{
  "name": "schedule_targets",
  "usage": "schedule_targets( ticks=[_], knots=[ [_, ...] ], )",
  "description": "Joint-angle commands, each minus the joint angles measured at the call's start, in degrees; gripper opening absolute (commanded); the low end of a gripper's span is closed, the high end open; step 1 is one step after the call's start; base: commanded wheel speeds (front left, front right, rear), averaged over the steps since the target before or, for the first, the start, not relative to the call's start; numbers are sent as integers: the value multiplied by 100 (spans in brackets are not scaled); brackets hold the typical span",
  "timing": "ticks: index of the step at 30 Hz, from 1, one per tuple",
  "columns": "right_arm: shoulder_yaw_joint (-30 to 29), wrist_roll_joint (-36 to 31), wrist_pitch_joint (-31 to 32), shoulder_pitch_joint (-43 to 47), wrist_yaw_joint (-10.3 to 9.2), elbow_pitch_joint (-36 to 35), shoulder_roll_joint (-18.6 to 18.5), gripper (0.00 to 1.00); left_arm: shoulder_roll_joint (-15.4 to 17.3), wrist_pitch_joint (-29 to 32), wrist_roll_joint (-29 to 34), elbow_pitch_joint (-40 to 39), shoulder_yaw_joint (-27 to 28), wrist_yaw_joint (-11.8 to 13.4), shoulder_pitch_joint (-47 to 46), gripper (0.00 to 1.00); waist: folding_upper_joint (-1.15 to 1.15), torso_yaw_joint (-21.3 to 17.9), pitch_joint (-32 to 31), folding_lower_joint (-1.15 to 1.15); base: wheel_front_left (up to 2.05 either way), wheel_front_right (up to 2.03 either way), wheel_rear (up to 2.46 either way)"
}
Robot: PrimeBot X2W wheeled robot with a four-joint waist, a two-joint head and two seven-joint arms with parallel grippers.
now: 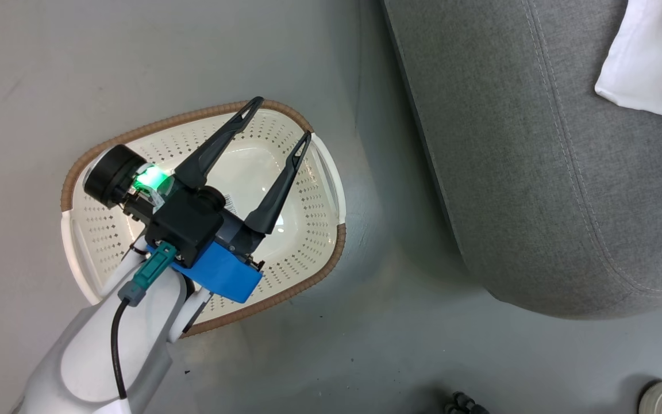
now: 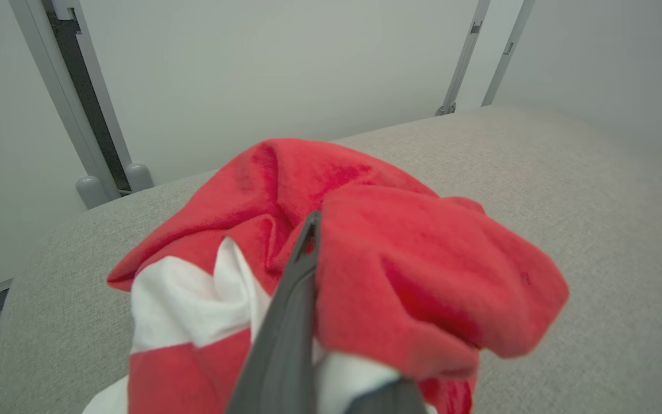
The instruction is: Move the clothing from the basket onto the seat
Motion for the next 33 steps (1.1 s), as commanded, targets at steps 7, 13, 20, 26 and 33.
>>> schedule_targets(
  ticks=[7,13,20,26,33],
  knots=[
    [183,188,16,-58,1,171,-44,95,-40,-15,-6,43,76,-8,37,100,0,-20,-94,-1,0,0,0],
    [361,127,-152,196,1,107,22,100,-163,-15,-68,111,116,-8,153,100,0,-46,-385,-1,0,0,0],
    [562,-189,-187,773,1,10,112,100,-522,-15,-249,257,316,-8,571,100,0,42,-1218,-1,0,0,0],
    [803,-414,100,1625,1,-447,228,100,-902,-15,-421,427,673,-8,1233,100,0,269,-2135,-1,0,0,0],
    [1029,-339,485,2968,1,-1690,529,100,-1216,-16,-507,661,1153,-8,2035,100,0,661,-3056,-1,0,0,0]
  ],
)
